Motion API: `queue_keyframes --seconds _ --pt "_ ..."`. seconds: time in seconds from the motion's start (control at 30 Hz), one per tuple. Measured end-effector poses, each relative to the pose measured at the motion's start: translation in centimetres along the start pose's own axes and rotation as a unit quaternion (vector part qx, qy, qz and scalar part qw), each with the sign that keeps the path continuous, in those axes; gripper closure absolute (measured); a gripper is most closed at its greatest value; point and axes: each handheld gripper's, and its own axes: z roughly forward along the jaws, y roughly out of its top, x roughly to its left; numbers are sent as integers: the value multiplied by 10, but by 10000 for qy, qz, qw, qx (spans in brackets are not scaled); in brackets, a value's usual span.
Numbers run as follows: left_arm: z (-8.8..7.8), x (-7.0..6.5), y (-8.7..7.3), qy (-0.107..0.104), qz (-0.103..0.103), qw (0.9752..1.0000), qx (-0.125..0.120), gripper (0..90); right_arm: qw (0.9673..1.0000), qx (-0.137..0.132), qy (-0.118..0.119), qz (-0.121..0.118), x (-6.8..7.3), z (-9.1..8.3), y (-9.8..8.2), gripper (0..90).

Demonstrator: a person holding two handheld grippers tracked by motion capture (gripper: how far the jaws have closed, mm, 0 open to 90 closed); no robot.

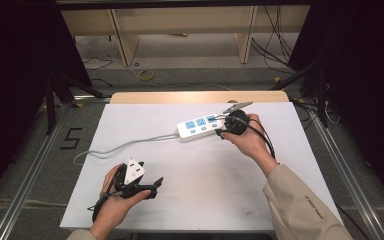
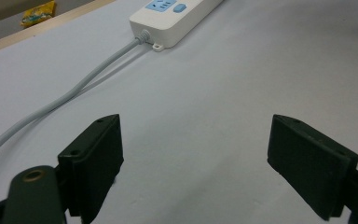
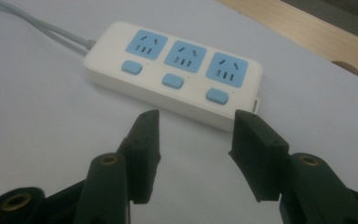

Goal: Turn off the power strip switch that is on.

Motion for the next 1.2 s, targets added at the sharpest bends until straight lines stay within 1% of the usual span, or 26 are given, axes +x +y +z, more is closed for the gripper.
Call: queue_keyframes --seconds 0.13,0.33,0.47,0.73,1.03,1.2 --pt "0 0 0 -7 -11 10000 28 178 10000 -40 34 -8 1 -5 -4 506" --pt "1 -1 0 2 -1 10000 36 178 9999 -132 15 -5 3 -13 -9 496" --pt "1 -1 0 4 0 10000 37 178 9999 -136 2 -20 3 -15 -10 493" --pt "0 0 -1 4 -2 10000 41 178 9997 -243 52 -30 5 -25 -15 489" --pt "1 1 -1 20 -1 10000 46 177 9991 -381 171 85 4 -41 -29 471" --pt "1 2 -1 38 -36 10000 41 177 9990 -415 156 83 1 -50 -39 462"
